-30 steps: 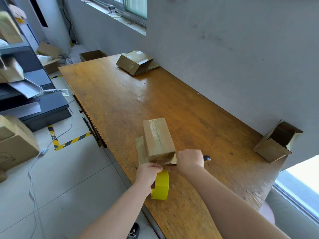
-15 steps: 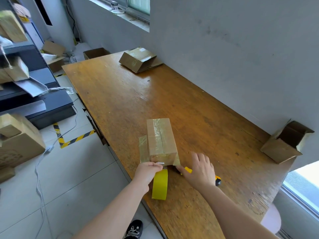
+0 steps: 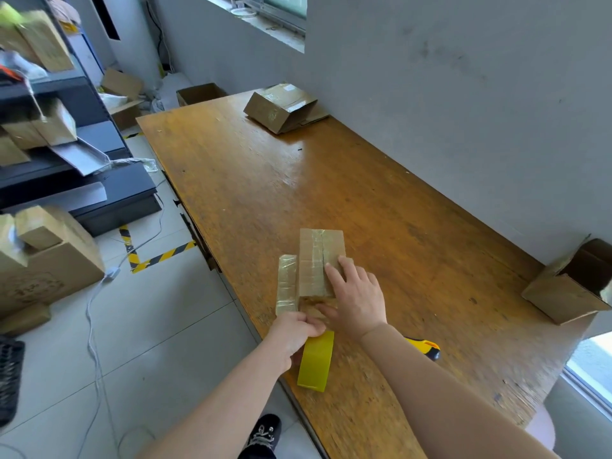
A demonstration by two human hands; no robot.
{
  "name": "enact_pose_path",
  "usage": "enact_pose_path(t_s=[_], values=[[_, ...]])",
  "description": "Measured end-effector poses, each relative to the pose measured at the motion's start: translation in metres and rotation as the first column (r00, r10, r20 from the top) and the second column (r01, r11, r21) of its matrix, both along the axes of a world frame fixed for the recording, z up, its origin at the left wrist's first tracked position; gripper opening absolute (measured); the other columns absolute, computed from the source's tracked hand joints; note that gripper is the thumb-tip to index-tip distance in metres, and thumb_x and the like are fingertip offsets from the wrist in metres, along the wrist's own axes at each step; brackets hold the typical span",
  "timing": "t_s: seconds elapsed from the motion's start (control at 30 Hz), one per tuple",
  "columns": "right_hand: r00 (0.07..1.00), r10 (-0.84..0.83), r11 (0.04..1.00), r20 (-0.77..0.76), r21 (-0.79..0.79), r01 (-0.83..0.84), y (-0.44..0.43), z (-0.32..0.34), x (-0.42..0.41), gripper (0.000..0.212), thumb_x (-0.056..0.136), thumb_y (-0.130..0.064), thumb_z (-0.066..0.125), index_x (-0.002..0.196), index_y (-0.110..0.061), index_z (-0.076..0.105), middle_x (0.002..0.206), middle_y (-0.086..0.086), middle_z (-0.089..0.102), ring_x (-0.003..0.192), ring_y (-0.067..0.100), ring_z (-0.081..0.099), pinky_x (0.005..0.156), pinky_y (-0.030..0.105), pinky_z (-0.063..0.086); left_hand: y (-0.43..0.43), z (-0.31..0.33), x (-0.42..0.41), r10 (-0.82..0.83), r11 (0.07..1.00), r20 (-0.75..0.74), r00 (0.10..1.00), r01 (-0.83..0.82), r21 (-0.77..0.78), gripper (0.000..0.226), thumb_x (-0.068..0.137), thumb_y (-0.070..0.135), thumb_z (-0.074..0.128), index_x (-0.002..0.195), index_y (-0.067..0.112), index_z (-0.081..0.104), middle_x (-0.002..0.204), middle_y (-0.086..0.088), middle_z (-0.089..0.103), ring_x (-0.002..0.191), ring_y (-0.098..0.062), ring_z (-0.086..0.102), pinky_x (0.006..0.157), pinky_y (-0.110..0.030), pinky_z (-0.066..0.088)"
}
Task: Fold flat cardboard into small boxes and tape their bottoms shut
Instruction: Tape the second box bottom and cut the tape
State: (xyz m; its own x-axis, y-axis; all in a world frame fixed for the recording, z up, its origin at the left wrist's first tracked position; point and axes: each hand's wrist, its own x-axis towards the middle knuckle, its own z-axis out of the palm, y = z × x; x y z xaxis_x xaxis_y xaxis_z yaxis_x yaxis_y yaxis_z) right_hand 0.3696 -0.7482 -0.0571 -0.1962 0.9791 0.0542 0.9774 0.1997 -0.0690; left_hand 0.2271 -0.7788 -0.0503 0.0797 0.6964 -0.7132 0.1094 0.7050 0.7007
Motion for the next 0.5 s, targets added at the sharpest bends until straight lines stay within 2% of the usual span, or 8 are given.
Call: enact_pose_path(t_s=[0.1,0.17,0.27,0.33,0.4,0.5], values=[[0.998,-0.022,1.000,-0.051,-0.009,0.021,0.006,0.003,0.000,0.075,0.077,-0.057,0.070,0.137,-0.026,0.038,0.146,0.005,0.035,0.123,0.026,0.044,0.101,0.037,0.039,-0.001,0.001,-0.003,-0.013,0.999,-0.016,1.000,0.014,0.030,0.008,0.083,0.009,0.072,0.078,0.014,0.069,0.082,-0.004,0.068,0.075,-0.018,0.060,0.060,-0.027,0.044],[0.996,-0.028,0.999,-0.090,-0.038,0.025,0.008,0.003,0.001,0.074,0.076,-0.054,0.072,0.137,-0.026,0.039,0.146,0.004,0.035,0.123,0.025,0.043,0.100,0.036,0.040,0.000,0.001,-0.005,-0.061,0.989,-0.085,0.995,0.072,0.131,0.008,0.085,0.013,0.072,0.078,0.017,0.069,0.083,-0.002,0.066,0.076,-0.015,0.057,0.060,-0.026,0.042],[0.990,-0.056,0.997,-0.127,-0.056,0.049,0.009,0.005,0.002,0.073,0.077,-0.049,0.073,0.138,-0.026,0.039,0.148,0.003,0.033,0.126,0.025,0.040,0.099,0.036,0.041,0.003,0.003,-0.007,-0.204,0.881,-0.365,0.908,0.333,0.336,0.013,0.089,0.021,0.065,0.078,0.026,0.066,0.074,0.006,0.055,0.068,-0.008,0.048,0.056,-0.023,0.033],[0.984,-0.098,0.994,-0.151,-0.061,0.090,0.012,0.007,0.004,0.073,0.077,-0.047,0.074,0.138,-0.026,0.039,0.148,0.002,0.033,0.126,0.025,0.039,0.099,0.037,0.042,0.003,0.002,-0.009,-0.251,0.791,-0.503,0.827,0.475,0.386,0.021,0.091,0.025,0.062,0.072,0.034,0.060,0.064,0.011,0.046,0.059,-0.005,0.041,0.051,-0.021,0.028],[0.980,-0.135,0.990,-0.149,-0.058,0.128,0.015,0.010,0.005,0.074,0.077,-0.046,0.075,0.138,-0.026,0.040,0.147,0.002,0.033,0.125,0.024,0.039,0.099,0.037,0.042,0.000,-0.001,-0.011,-0.292,0.757,-0.524,0.800,0.528,0.385,0.023,0.091,0.026,0.061,0.070,0.036,0.059,0.063,0.012,0.044,0.057,-0.005,0.041,0.049,-0.020,0.027],[0.979,-0.151,0.987,-0.138,-0.068,0.142,0.018,0.011,0.005,0.074,0.078,-0.046,0.074,0.139,-0.026,0.038,0.147,0.000,0.032,0.125,0.023,0.039,0.098,0.036,0.044,-0.006,-0.008,-0.010,-0.313,0.753,-0.511,0.801,0.537,0.380,0.018,0.089,0.028,0.062,0.072,0.034,0.062,0.065,0.011,0.047,0.058,-0.005,0.042,0.050,-0.020,0.031]])
